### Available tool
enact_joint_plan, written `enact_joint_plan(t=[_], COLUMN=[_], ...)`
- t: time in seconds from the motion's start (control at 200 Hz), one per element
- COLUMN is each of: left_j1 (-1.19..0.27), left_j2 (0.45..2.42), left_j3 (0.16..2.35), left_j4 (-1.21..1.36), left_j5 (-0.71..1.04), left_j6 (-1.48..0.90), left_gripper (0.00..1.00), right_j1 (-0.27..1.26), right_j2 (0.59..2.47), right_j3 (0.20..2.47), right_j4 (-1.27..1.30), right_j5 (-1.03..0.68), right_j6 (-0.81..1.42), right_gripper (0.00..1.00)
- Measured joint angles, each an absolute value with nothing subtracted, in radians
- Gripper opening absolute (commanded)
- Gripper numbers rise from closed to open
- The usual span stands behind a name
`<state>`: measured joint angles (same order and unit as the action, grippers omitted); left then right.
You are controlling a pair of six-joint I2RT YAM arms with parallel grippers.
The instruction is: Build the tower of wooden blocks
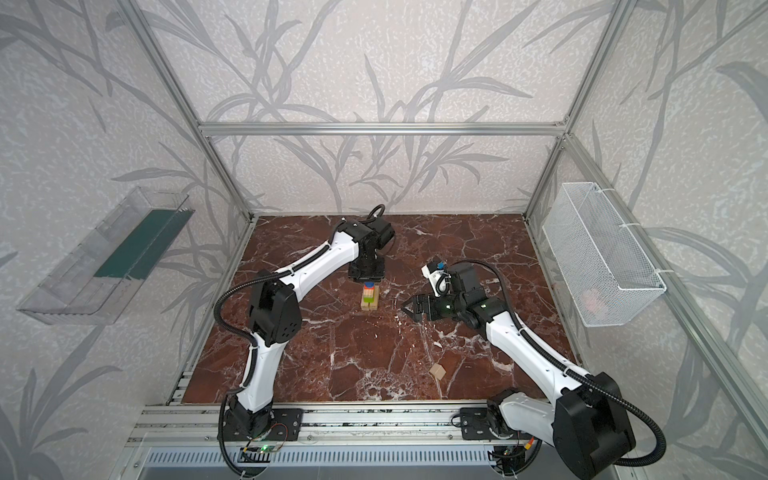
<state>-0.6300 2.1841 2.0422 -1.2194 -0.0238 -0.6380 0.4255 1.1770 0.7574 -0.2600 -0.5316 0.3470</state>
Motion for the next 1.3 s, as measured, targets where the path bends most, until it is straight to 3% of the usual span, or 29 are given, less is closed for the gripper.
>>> enact_joint_plan(t=[0.875,1.3], left_j1=[-0.628,-0.628], left_j2=[2.186,2.195], left_j3=[2.051,2.067], left_j4=[-1.219,-1.223], left_j5=[-0.023,-0.021], left_j6=[-0.627,-0.62], left_gripper=[0.37,0.41], right_j1=[0.426,0.426], right_j2=[1.177,1.175], right_j3=[0.759,0.782], right_j4=[-0.267,-0.299], right_j5=[-0.527,-0.51], right_j6=[0.347,0.345], right_gripper=[0.99,0.99])
